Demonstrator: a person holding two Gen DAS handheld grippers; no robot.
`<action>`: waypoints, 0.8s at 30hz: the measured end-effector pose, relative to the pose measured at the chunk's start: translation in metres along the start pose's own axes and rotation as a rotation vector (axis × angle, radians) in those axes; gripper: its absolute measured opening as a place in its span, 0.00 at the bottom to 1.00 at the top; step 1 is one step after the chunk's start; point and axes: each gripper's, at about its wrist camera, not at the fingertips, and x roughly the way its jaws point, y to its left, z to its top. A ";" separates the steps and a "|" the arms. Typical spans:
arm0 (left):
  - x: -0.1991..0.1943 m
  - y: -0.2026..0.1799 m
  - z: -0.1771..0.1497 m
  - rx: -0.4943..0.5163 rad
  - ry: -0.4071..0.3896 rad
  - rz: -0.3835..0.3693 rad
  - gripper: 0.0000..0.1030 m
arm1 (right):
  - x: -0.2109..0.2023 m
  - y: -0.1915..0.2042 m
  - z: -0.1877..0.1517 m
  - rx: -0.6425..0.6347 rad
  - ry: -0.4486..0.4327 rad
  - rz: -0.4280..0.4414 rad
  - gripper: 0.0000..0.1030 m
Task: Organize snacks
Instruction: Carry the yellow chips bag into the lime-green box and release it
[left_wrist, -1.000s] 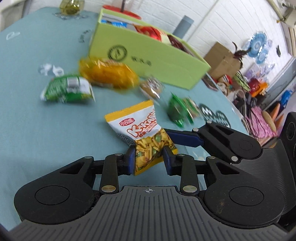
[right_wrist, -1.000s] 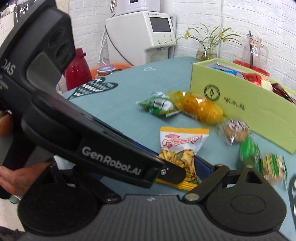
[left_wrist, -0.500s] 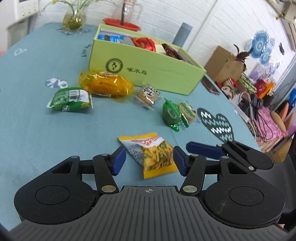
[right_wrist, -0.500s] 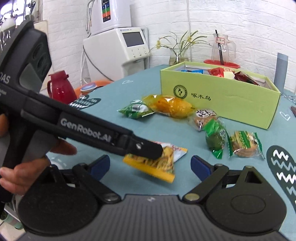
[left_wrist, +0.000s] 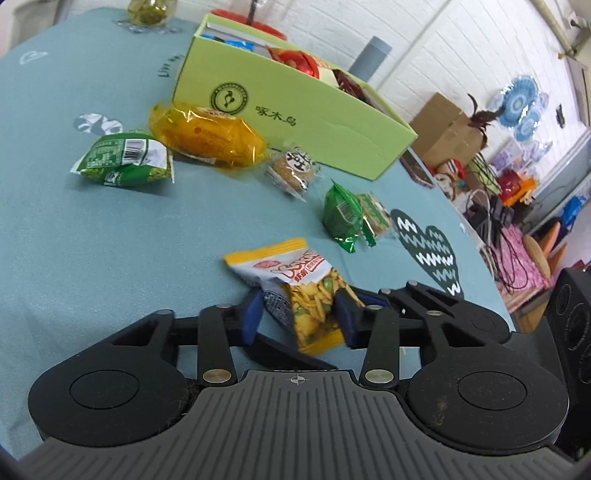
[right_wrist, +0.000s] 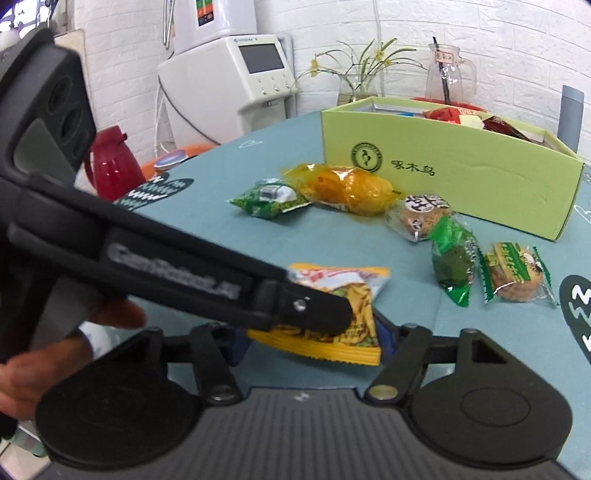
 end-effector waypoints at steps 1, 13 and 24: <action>-0.002 -0.003 0.001 0.001 0.002 -0.013 0.02 | -0.003 0.001 0.002 -0.005 -0.005 -0.013 0.65; -0.022 -0.033 0.109 0.122 -0.203 -0.031 0.02 | -0.001 -0.031 0.109 -0.131 -0.195 -0.071 0.67; 0.055 0.001 0.209 0.166 -0.193 0.100 0.04 | 0.099 -0.094 0.180 -0.096 -0.126 -0.056 0.74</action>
